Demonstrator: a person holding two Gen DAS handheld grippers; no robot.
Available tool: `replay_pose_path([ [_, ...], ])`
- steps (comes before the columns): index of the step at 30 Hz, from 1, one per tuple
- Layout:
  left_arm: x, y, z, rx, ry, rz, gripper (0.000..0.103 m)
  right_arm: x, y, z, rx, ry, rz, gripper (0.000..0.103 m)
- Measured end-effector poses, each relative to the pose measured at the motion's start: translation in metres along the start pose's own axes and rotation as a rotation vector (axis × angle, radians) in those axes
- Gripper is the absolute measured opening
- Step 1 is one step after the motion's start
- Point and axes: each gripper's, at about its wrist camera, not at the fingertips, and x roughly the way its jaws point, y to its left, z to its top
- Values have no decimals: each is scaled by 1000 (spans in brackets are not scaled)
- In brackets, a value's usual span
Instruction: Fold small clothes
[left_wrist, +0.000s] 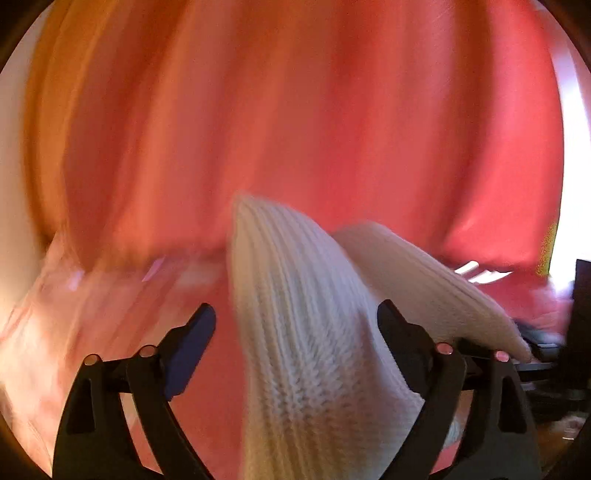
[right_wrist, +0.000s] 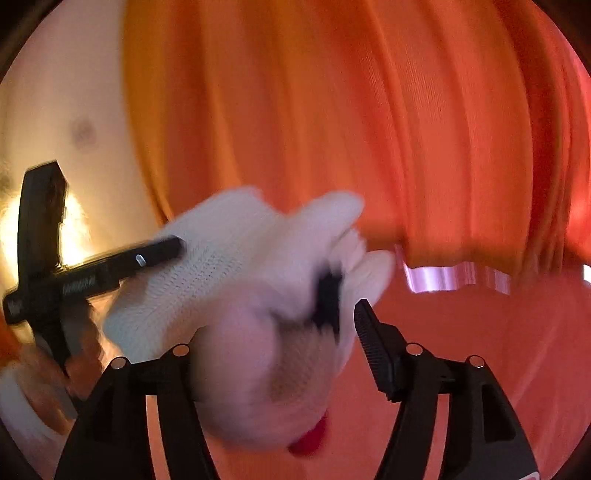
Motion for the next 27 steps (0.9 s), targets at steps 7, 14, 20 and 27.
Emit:
replay_pose_path([
  [7, 39, 55, -34, -226, 245, 13, 71, 9, -7, -32, 36, 119, 20, 61],
  [14, 52, 34, -33, -167, 275, -1, 74, 64, 4, -14, 46, 189, 33, 71],
  [20, 65, 24, -41, -117, 316, 46, 75, 96, -7, -30, 117, 242, 56, 17],
  [27, 72, 14, -48, -68, 333, 63, 76, 98, -10, -43, 74, 301, 0, 21],
])
